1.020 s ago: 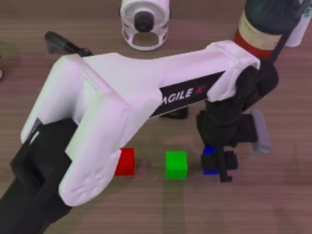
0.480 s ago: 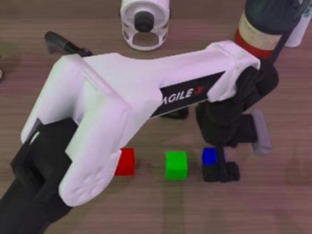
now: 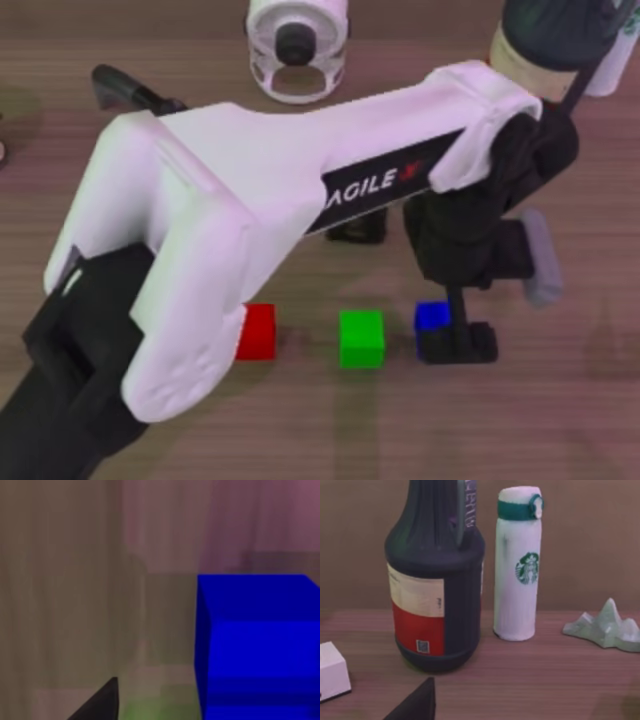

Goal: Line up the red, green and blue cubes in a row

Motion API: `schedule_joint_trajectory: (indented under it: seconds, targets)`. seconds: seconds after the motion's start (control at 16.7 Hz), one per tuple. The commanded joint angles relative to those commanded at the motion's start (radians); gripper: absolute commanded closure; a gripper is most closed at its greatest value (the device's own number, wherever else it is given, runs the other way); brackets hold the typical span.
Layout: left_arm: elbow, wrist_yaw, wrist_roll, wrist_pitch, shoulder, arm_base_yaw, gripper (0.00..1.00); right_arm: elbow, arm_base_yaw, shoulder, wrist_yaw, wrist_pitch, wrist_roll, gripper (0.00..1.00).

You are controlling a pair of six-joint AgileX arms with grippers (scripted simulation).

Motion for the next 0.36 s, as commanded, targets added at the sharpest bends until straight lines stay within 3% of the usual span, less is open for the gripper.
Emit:
schedule_joint_trajectory:
  seconds: [0.36]
  targets:
    - [0.181,-0.001,-0.002,-0.192,-0.011,0.014,0.00,0.000,0.000,0.000,0.000,0.000,0.000,0.00]
